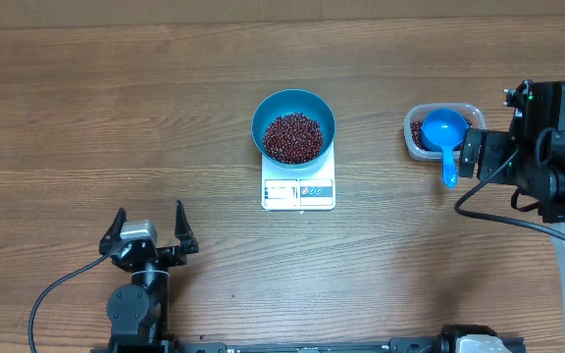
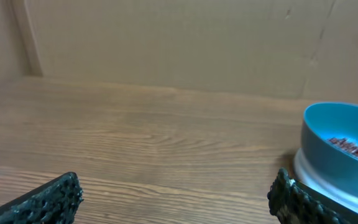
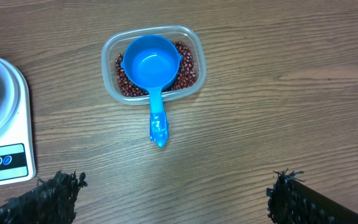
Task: Scoop item into bowl and weigh 150g on scale
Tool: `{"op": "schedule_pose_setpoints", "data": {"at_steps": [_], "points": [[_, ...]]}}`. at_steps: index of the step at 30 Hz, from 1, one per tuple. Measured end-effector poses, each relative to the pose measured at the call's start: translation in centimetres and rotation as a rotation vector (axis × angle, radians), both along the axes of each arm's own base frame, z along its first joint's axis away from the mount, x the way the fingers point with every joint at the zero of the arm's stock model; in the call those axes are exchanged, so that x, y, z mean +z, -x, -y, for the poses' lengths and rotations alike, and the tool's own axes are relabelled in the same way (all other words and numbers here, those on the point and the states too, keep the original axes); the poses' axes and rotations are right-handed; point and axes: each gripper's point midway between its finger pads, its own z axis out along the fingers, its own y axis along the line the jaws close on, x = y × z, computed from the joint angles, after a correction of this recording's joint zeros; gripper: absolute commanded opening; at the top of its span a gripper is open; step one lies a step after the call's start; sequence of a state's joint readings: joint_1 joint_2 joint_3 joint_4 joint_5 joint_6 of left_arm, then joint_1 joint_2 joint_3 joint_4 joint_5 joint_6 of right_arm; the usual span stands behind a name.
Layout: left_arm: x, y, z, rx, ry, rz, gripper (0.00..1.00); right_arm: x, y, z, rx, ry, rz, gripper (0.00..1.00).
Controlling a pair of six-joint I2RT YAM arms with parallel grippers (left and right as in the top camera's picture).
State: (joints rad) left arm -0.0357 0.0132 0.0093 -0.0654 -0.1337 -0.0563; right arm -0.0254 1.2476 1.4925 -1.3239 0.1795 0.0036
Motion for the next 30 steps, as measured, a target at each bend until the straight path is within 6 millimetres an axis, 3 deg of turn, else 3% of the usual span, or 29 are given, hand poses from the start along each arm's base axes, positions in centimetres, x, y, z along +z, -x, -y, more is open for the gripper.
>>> {"op": "schedule_pose_setpoints", "data": {"at_steps": [8, 30], "points": [[-0.2, 0.0, -0.1, -0.010, -0.101, -0.018, 1.00, 0.0, 0.0, 0.0, 0.000, 0.001, 0.000, 1.00], [-0.4, 0.1, -1.2, 0.009, -0.068, -0.024, 1.00, 0.0, 0.0, 0.0, 0.000, 0.000, 0.000, 1.00]]}}
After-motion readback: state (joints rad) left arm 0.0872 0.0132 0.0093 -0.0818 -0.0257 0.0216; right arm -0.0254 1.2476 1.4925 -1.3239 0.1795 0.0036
